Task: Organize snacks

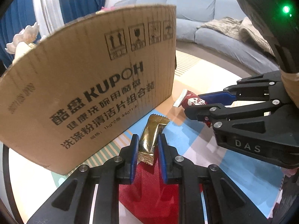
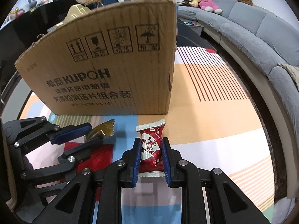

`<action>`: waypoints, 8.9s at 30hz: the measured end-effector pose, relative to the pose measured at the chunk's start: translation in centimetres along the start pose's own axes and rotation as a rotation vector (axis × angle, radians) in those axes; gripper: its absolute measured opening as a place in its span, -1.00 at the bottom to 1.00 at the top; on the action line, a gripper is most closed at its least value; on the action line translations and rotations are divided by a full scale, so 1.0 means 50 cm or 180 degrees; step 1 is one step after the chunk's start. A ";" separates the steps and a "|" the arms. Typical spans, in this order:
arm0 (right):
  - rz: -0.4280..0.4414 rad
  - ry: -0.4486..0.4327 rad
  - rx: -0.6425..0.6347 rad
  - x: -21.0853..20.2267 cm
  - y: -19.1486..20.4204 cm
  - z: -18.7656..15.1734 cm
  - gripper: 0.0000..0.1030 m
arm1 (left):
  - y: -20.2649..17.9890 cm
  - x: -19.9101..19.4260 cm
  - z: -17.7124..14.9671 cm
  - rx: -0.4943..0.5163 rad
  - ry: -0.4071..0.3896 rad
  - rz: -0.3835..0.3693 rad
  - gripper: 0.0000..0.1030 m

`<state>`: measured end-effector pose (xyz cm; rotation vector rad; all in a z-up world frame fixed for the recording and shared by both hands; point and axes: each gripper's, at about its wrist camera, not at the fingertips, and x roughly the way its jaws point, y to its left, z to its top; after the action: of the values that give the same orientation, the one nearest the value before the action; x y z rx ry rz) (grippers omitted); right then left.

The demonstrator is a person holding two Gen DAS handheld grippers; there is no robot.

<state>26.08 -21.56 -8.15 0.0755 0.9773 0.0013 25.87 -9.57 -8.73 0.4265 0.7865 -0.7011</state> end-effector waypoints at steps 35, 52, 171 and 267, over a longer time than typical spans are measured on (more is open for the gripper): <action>0.0090 -0.0772 0.0010 -0.197 0.020 0.019 -0.55 | 0.052 -0.209 0.039 -0.0766 -0.0628 0.0716 -0.58; -0.0073 -0.1047 -0.0048 -0.257 0.044 0.043 -0.55 | 0.071 -0.264 0.071 -0.0964 -0.0875 0.0828 -0.58; -0.0175 -0.1417 -0.0128 -0.320 0.065 0.171 0.61 | 0.156 -0.317 0.124 -0.1470 -0.0987 0.1473 0.83; 0.0029 -0.1336 -0.0203 -0.509 0.063 -0.244 0.71 | -0.163 -0.563 -0.180 -0.1666 -0.1008 0.1721 1.00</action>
<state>1.87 -18.55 6.33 0.0199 0.5570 0.0241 1.52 1.54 6.19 0.0358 0.4919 -0.0394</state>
